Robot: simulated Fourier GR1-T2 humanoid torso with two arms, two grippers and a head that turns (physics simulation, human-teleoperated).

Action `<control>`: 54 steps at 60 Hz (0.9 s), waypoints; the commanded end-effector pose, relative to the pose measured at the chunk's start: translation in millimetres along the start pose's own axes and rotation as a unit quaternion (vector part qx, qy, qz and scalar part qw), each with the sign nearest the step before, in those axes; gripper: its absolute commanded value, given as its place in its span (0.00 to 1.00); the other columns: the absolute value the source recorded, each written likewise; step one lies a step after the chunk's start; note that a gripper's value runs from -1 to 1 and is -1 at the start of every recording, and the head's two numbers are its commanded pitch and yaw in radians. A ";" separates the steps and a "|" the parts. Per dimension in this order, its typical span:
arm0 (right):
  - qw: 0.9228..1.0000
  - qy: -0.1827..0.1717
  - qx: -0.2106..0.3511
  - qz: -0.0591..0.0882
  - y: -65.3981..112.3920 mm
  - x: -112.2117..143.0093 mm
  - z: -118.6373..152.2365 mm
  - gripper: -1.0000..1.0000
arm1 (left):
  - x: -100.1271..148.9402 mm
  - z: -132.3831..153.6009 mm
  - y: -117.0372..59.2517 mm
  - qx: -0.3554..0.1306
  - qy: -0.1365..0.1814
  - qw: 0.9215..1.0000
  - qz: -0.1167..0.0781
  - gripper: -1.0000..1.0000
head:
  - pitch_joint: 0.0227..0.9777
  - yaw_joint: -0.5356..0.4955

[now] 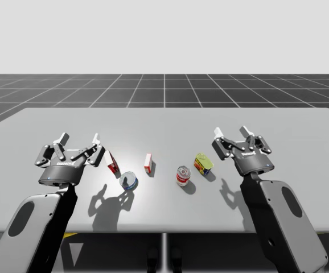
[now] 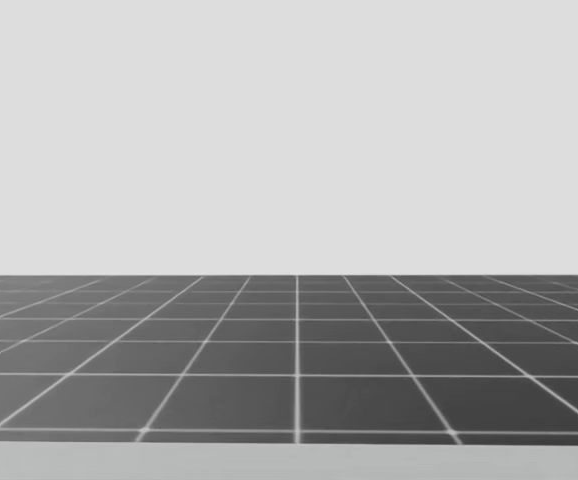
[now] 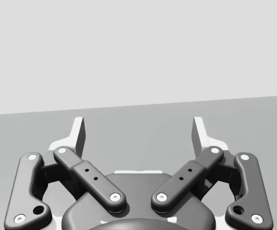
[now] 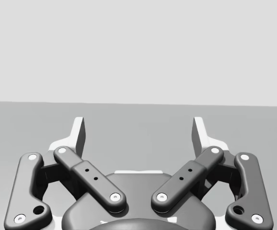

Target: Grasp the tuna can and hold it up.

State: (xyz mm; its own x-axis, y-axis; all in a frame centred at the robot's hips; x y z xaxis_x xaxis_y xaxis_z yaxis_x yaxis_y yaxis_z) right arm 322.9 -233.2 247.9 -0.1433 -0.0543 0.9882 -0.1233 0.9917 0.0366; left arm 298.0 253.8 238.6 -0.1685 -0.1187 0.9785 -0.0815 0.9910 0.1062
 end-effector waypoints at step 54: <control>1.000 0.021 -0.006 -0.007 -3.9 0.4 -3.6 0.00 | -0.7 0.3 0.0 0.005 0.002 1.000 -0.018 0.00 | 0.74 0.69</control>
State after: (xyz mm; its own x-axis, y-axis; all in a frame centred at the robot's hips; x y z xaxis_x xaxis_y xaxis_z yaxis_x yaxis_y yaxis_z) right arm 326.2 -237.1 250.3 -0.1051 -0.0747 0.9917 -0.1161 0.9913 0.0624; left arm 298.0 253.6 238.0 -0.1620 -0.1498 0.9754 -0.0961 0.9861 0.1354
